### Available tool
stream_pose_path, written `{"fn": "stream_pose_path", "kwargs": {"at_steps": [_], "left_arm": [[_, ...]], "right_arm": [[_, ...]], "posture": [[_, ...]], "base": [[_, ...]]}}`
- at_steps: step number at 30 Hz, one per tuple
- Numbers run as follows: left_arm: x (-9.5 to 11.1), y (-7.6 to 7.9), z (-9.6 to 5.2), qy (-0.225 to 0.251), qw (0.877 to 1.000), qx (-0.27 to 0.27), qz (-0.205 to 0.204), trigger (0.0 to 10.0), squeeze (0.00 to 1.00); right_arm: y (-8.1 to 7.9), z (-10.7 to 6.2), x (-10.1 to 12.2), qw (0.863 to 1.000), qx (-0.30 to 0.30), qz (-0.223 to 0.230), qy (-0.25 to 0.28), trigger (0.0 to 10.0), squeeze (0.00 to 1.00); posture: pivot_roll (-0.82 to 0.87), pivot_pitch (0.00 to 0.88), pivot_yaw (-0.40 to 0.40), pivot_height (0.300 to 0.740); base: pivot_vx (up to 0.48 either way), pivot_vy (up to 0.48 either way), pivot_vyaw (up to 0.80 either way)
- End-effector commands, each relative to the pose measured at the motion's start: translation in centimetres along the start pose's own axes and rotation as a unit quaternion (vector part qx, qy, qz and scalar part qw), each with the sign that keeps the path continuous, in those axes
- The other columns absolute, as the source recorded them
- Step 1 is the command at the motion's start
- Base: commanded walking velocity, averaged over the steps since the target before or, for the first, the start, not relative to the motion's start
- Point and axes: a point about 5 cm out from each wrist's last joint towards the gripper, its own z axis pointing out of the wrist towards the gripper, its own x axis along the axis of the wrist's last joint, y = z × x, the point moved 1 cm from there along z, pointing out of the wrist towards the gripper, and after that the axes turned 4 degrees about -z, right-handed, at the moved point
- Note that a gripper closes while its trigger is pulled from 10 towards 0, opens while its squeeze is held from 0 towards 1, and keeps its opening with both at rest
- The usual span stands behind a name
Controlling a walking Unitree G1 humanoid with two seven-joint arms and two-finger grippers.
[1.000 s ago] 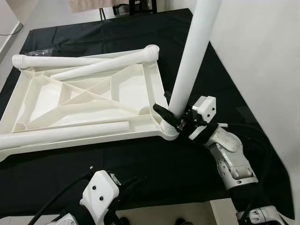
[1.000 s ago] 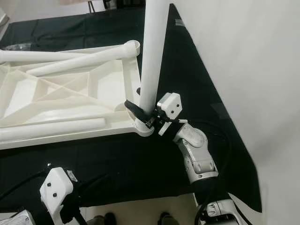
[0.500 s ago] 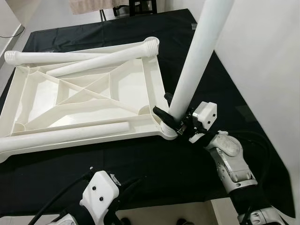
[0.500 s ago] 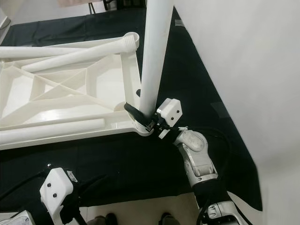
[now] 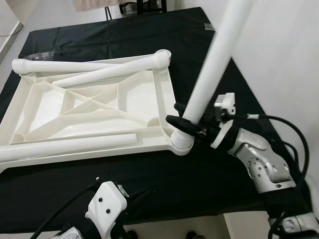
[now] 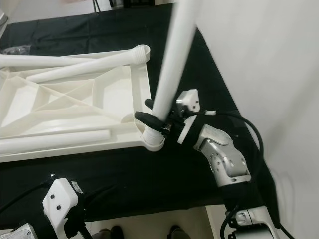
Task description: Building children table
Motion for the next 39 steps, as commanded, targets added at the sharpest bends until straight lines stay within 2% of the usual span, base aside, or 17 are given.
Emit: {"fn": "stream_pose_path", "kwargs": {"at_steps": [1,3,4,5,8,10,12,14,16,18,20,24,25,28,29,32,39], "left_arm": [[-0.6,0.2,-0.1,-0.016,1.0,-0.006,-0.002,10.0,0.0],[-0.6,0.2,-0.1,-0.016,1.0,-0.006,-0.002,10.0,0.0],[-0.5,0.2,-0.1,-0.016,1.0,-0.006,-0.001,10.0,0.0],[-0.5,0.1,-0.1,-0.015,1.0,-0.005,-0.001,10.0,0.0],[-0.5,0.1,0.0,-0.015,1.0,-0.005,0.0,10.0,0.0],[-0.5,0.0,0.0,-0.015,1.0,-0.005,0.0,10.0,0.0],[-0.5,0.0,0.0,-0.016,1.0,-0.006,0.0,10.0,0.0],[-0.5,0.0,0.0,-0.016,1.0,-0.006,0.0,10.0,0.0],[-0.5,0.0,0.0,-0.016,1.0,-0.005,0.001,10.0,0.0],[-0.5,0.0,0.0,-0.016,1.0,-0.005,0.001,10.0,0.0],[-0.5,-0.1,0.0,-0.016,1.0,-0.005,0.001,10.0,0.0],[-0.5,-0.1,0.0,-0.016,1.0,-0.005,0.001,10.0,0.0],[-0.5,-0.1,0.0,-0.016,1.0,-0.005,0.002,10.0,0.0],[-0.5,-0.1,0.0,-0.016,1.0,-0.005,0.002,10.0,0.0],[-0.5,-0.1,0.1,-0.016,1.0,-0.005,0.002,10.0,0.0],[-0.4,-0.1,0.1,-0.015,1.0,-0.005,0.002,10.0,0.0],[-0.4,0.0,0.0,-0.015,1.0,-0.004,0.002,10.0,0.0]], "right_arm": [[-1.0,0.0,-2.7,0.996,0.02,0.071,-0.043,10.0,0.0],[-1.0,0.0,-2.5,0.995,0.022,0.086,-0.042,10.0,0.0],[-0.9,0.0,-2.1,0.992,0.012,0.125,-0.029,10.0,0.0],[-0.8,0.0,-1.9,0.99,0.008,0.136,-0.024,10.0,0.0],[-0.8,-0.1,-1.7,0.993,0.006,0.112,-0.019,10.0,0.0],[-0.8,-0.1,-1.4,0.998,0.0,0.068,-0.005,10.0,0.0],[-1.0,-0.1,-0.6,0.998,0.005,0.052,0.019,10.0,0.0],[-1.0,-0.1,-0.6,0.998,0.005,0.052,0.019,10.0,0.0],[-1.5,-0.2,-0.3,0.999,0.022,0.025,0.025,10.0,0.0],[-1.7,-0.2,-0.4,0.999,0.028,0.007,0.018,10.0,0.0],[-2.1,-0.2,-1.0,0.999,0.039,-0.035,-0.01,10.0,0.0],[-2.4,-0.3,-1.9,0.995,0.047,-0.072,-0.043,10.0,0.0],[-2.3,-0.4,-2.4,0.992,0.049,-0.1,-0.062,10.0,0.0],[-2.3,-0.4,-2.4,0.992,0.049,-0.1,-0.062,10.0,0.0],[-2.1,-0.5,-3.0,0.986,0.049,-0.129,-0.089,10.0,0.0],[-1.1,-0.7,-3.8,0.978,0.026,-0.162,-0.128,10.0,0.0],[0.1,-0.9,-3.8,0.979,-0.015,-0.151,-0.14,10.0,0.0]], "posture": [[0.08,0.276,0.034,0.74],[0.08,0.276,0.034,0.74],[0.08,0.277,0.034,0.74],[0.08,0.279,0.034,0.74],[0.08,0.282,0.034,0.74],[0.08,0.283,0.035,0.74],[0.08,0.283,0.035,0.74],[0.08,0.283,0.035,0.74],[0.08,0.284,0.036,0.74],[0.08,0.284,0.036,0.74],[0.08,0.286,0.037,0.74],[0.08,0.287,0.037,0.74],[0.08,0.289,0.038,0.74],[0.08,0.289,0.038,0.74],[0.09,0.289,0.037,0.74],[0.09,0.291,0.036,0.74],[0.09,0.294,0.036,0.74]], "base": [[0.0,0.0,0.0],[0.0,0.0,0.0],[0.0,0.0,0.0],[0.0,0.0,0.0],[0.0,0.0,0.0],[0.0,0.0,0.0],[0.0,0.0,0.0],[0.0,0.0,0.0],[0.0,0.0,0.0],[0.0,0.0,0.0],[0.0,0.0,0.0],[0.0,0.0,0.0],[0.0,0.0,0.0],[0.0,0.0,0.0],[0.0,0.0,0.0],[0.0,0.0,0.0],[0.0,0.0,0.0]]}}
